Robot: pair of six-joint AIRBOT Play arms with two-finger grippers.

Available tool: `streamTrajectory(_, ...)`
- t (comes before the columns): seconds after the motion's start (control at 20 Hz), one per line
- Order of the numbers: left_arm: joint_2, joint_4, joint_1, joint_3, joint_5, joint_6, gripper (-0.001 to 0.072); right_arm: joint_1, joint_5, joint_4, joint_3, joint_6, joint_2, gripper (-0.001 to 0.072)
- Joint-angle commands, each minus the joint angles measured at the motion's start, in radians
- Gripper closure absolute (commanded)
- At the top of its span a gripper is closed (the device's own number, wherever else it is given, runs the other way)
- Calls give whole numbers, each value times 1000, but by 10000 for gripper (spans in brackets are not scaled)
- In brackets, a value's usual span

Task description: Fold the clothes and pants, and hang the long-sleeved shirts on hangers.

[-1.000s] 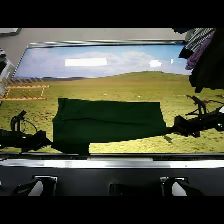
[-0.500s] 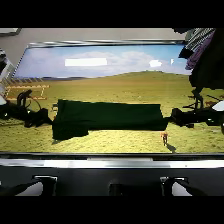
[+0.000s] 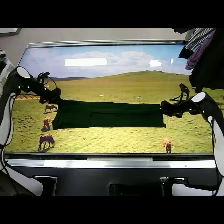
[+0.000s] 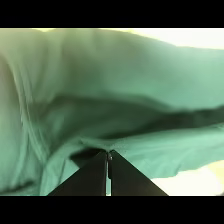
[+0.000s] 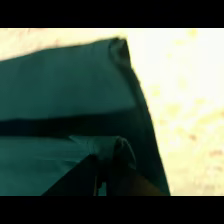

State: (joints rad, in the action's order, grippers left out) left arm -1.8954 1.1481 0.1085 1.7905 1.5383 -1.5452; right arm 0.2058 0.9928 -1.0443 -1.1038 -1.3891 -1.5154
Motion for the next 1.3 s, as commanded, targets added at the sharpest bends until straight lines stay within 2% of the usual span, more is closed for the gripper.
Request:
streamTrajectory(0.0,-102,8,-11,95,-26,-11,693,-11,-26,-11,-34,-30,-71,684)
streamTrajectory(0.05,-110,8,-13,94,-42,-10,692,-11,-22,-6,-34,-35,-82,679)
streamTrajectory(0.1,-114,8,-16,94,-53,-6,688,-11,-18,0,-34,-51,-85,601)
streamTrajectory(0.15,-113,8,-16,96,-58,2,650,-9,2,14,-38,-69,-82,460)
streamTrajectory(0.2,-111,13,-13,106,-53,1,562,-7,49,12,-61,-75,-79,347)
streamTrajectory(0.25,-105,22,-9,124,-41,1,462,-1,123,11,-100,-70,-72,286)
streamTrajectory(0.3,-94,38,-3,148,-25,0,399,13,188,-3,-137,-60,-62,286)
streamTrajectory(0.35,-78,69,2,172,-9,0,381,35,230,-29,-169,-55,-49,280)
streamTrajectory(0.4,-59,98,2,193,4,0,371,63,245,-42,-187,-53,-38,224)
streamTrajectory(0.45,-35,122,3,210,12,-3,266,101,260,-37,-195,-46,-35,154)
streamTrajectory(0.5,-10,128,4,216,13,-10,162,137,267,-15,-191,-27,-39,140)
streamTrajectory(0.55,16,128,3,216,13,-11,152,166,281,18,-186,2,-49,111)
streamTrajectory(0.65,56,128,0,216,18,-14,151,190,324,87,-184,68,-89,96)
streamTrajectory(0.75,85,128,0,216,17,-18,151,177,333,101,-184,101,-134,41)
streamTrajectory(1.0,109,128,0,216,18,-18,151,134,298,147,-184,148,-217,46)
streamTrajectory(1.2,109,126,0,216,17,-18,151,89,246,137,-174,152,-237,78)
streamTrajectory(1.25,109,115,0,216,17,-18,151,78,238,135,-172,152,-237,171)
